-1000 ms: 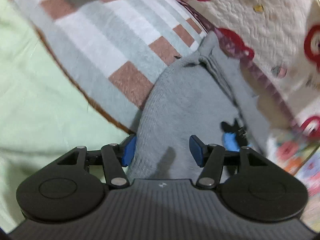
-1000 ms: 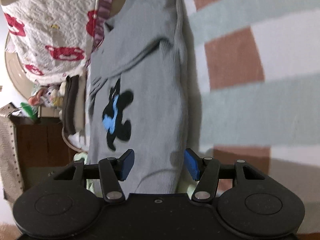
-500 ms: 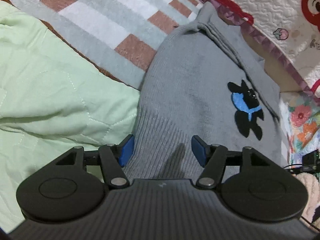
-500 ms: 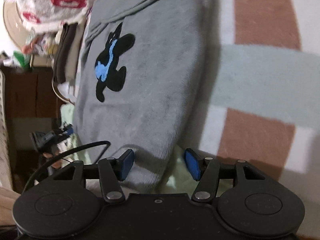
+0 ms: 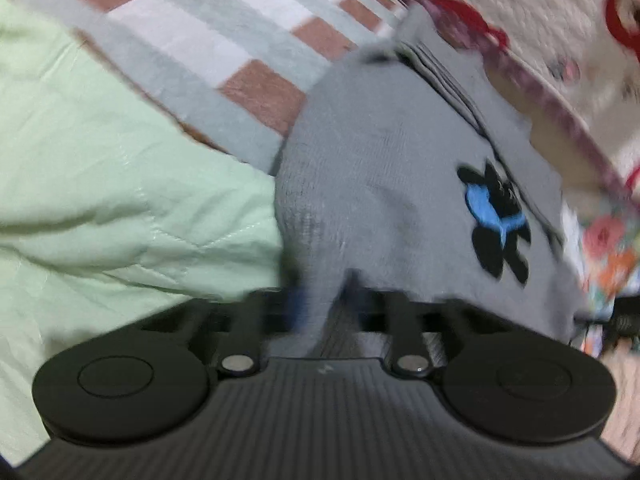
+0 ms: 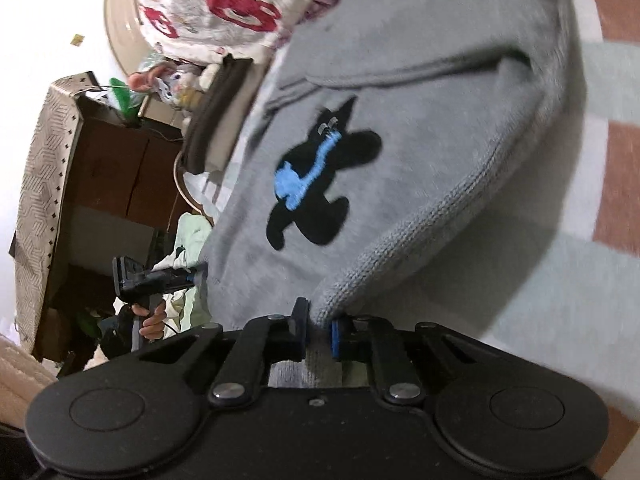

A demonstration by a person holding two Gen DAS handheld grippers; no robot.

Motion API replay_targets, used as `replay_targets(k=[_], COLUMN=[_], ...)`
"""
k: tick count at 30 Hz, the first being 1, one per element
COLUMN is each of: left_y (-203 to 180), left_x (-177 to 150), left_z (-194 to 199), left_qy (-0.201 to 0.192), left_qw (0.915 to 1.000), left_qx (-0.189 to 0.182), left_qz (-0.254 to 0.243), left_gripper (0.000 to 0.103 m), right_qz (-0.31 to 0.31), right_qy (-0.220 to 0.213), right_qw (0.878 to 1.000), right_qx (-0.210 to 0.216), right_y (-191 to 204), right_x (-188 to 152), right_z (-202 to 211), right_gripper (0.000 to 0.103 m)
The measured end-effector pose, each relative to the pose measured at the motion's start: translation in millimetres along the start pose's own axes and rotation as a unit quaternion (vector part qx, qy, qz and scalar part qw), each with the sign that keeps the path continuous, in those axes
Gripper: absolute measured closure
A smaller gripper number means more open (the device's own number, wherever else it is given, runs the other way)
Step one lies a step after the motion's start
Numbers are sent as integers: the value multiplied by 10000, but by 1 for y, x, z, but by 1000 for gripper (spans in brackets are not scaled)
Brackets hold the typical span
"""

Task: Fold clothes

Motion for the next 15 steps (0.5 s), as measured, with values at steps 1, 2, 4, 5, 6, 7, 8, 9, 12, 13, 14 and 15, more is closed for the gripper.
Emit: replay_targets(k=[1,2,4,5,6,7,8,9,12,13,14,15], left_y=[-7,-16,-34,-40,-43,-47,-50,-51,-50,-49,-48,-45], left_x=[3,7,16,18,17,17,16,13,10,10,10,11], left_z=[0,-1,-2,-3,-6,-9,-13,-17,-23,-24,-25,-26], left_qy=[9,-2,-24,-31,-32,-34,-19,12,-158,-233,-291,-300], left_qw=[9998,9992,9965,9953,9946,9939,9933,9928,9930,9931,9937,9948], left_qx=[-20,42,167,227,283,339,408,508,538,525,489,444], left_qz=[-177,-389,-813,-946,-996,-1045,-1077,-1089,-1044,-1024,-967,-865], left_gripper=[89,88,82,68,60,51,47,46,43,39,40,42], right_qz=[43,51,-6,-40,-79,-119,-158,-193,-294,-352,-396,-424], right_qy=[-48,-50,42,113,211,308,406,488,640,613,550,447], right_qw=[10000,10000,10000,9999,9997,9994,9990,9985,9971,9969,9969,9974], right_qx=[10,12,0,-19,-51,-84,-117,-150,-273,-356,-394,-386], right_y=[2,3,0,-2,-4,-6,-8,-10,-17,-20,-23,-26], right_x=[2,4,9,10,9,8,8,6,-1,-2,-2,-1], right_z=[0,-1,-4,-6,-9,-12,-15,-17,-18,-16,-13,-10], right_gripper=[90,90,88,85,83,79,68,61,59,57,56,57])
Point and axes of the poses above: each gripper's, at about its wrist camera, not at the fingertips, and z roughly against the way its jaws point, y to its left, x to its top, the point moved 2 cm from there along -z, roughly the way its jaws point, and after that the axes turned 8 degrees about x, right-handed, at the moved point
